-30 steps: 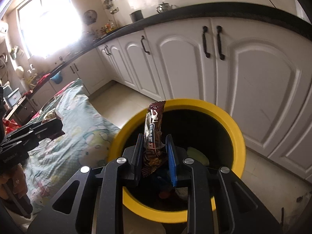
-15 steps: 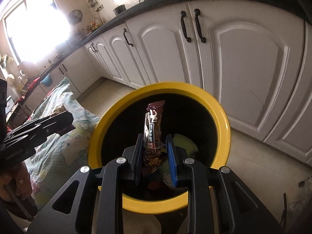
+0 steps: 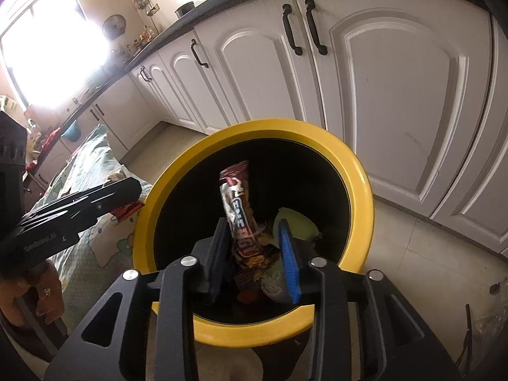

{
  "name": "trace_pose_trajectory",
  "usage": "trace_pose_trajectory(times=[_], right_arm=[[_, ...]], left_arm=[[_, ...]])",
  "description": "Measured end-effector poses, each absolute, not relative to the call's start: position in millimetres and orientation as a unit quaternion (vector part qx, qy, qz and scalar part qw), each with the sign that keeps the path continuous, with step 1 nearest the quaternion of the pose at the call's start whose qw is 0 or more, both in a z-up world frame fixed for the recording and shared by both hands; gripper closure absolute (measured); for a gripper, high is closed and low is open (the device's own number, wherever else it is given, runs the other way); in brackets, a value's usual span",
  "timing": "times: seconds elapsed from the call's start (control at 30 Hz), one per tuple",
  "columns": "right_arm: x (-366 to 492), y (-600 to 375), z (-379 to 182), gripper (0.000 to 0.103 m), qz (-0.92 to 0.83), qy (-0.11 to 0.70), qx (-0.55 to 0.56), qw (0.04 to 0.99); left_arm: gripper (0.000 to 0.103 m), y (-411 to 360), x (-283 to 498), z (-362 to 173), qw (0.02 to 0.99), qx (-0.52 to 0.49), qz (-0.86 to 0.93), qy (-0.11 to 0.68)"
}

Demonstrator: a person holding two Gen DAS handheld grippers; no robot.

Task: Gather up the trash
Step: 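Open both grippers to drop the packet and wrapper into the bin, then move both tools back over the green packet and red wrapper on the bed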

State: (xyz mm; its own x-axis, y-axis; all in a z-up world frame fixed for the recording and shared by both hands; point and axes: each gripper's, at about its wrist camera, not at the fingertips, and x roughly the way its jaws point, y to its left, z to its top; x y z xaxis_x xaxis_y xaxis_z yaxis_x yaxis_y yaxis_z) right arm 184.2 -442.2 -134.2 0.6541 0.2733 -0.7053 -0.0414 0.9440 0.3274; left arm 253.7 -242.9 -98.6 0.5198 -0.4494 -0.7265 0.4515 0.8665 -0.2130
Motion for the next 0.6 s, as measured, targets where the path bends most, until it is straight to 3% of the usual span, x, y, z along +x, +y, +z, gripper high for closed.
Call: trace_pose_trajectory(times=[0.13, 0.33, 0.43, 0.6], right_arm=[[183, -447, -131, 0.064, 0.079, 0.399, 0.146, 0.902], [180, -456, -123, 0.050, 0.057, 0.384, 0.153, 0.909], [177, -455, -116, 0.039, 0.050, 0.370, 0.153, 0.915], [175, -443, -103, 0.031, 0.056, 0.355, 0.140, 0.922]], left_arm=[[0.048, -237, 257, -97, 0.873, -0.009, -0.252, 0.417], [0.014, -214, 254, -91, 0.881, -0.027, -0.229, 0.413], [0.011, -198, 250, -85, 0.886, -0.036, -0.215, 0.409], [0.011, -164, 232, -70, 0.903, -0.037, -0.188, 0.384]])
